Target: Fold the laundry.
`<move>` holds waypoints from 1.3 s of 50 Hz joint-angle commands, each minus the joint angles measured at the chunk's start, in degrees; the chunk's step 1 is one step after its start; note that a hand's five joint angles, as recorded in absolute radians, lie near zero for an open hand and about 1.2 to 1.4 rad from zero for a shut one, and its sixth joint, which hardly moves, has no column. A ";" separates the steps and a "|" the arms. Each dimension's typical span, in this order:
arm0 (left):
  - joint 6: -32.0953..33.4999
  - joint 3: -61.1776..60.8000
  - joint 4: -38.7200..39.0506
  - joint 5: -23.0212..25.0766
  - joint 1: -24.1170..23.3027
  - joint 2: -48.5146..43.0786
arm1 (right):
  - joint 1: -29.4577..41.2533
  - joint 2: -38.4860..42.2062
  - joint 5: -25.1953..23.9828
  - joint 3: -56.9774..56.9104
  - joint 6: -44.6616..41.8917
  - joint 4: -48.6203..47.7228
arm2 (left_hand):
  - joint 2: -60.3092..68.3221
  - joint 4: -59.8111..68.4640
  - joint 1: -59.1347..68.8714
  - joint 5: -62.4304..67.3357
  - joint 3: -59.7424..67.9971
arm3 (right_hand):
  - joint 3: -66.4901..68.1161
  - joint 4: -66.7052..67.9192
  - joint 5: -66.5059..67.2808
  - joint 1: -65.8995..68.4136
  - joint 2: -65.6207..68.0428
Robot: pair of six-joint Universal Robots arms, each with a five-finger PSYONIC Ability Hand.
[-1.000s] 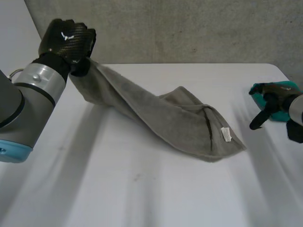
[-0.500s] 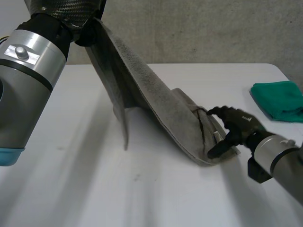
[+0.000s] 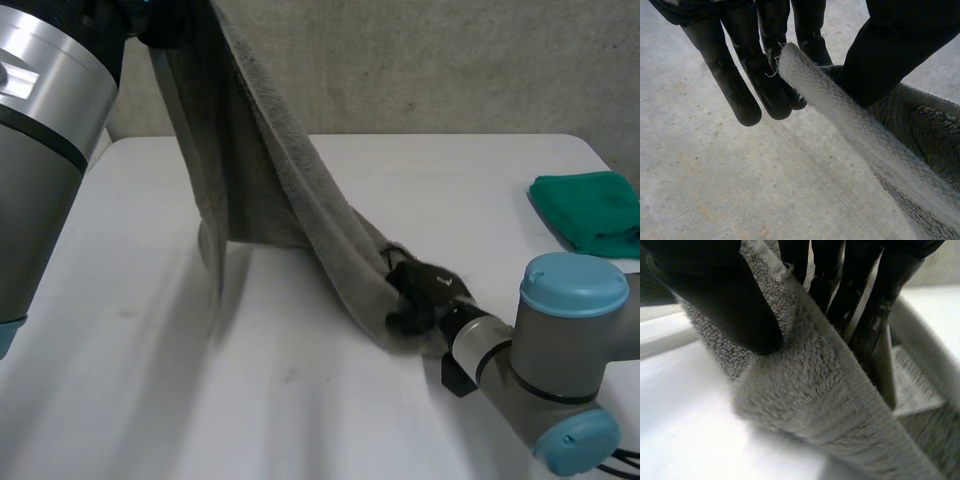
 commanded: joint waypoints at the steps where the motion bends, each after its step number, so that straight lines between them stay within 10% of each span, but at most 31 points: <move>1: 0.09 -0.19 0.00 -2.51 0.65 2.19 | -5.53 -8.24 -1.74 1.10 -11.29 -6.49 | 11.39 11.18 14.68 13.94 11.69 | 14.48 13.91 15.38 23.64 13.64; 12: 0.26 -3.26 -1.40 -1.63 8.46 2.37 | -14.07 -27.32 -9.66 -12.58 -45.37 25.09 | 11.39 11.18 14.68 13.94 11.69 | 14.48 13.91 15.38 23.64 13.64; 19: 0.61 -6.42 -7.46 0.30 12.77 -1.49 | -14.16 -29.88 -9.49 -25.51 -50.86 40.26 | 11.39 11.18 14.68 13.94 11.69 | 14.48 13.91 15.38 23.64 13.64; 29: 3.95 -4.85 -16.96 1.44 12.95 -17.49 | -12.41 -12.60 -8.00 -31.32 -62.70 58.89 | 11.39 11.18 14.68 13.94 11.69 | 14.48 13.91 15.38 23.64 13.64; 42: 10.81 11.76 7.88 1.53 13.21 -33.40 | -5.73 9.74 2.46 -56.43 -55.08 36.54 | 11.39 11.18 14.68 13.94 11.69 | 14.48 13.91 15.38 23.64 13.64; 47: 10.90 15.19 29.39 1.36 13.57 -33.32 | -5.20 10.38 4.75 -62.44 -52.45 18.07 | 11.39 11.18 14.68 13.94 11.69 | 14.48 13.91 15.38 23.64 13.64; 53: 8.80 16.78 37.70 0.83 13.48 -31.39 | -4.49 5.64 7.91 -62.88 -49.89 -3.82 | 11.39 11.18 14.68 13.94 11.69 | 14.48 13.91 15.38 23.64 13.64; 65: 1.23 2.64 35.78 1.09 15.15 -21.37 | -2.91 1.41 4.67 -55.95 -49.89 15.38 | 11.39 11.18 14.68 13.94 11.69 | 14.48 13.91 15.38 23.64 13.64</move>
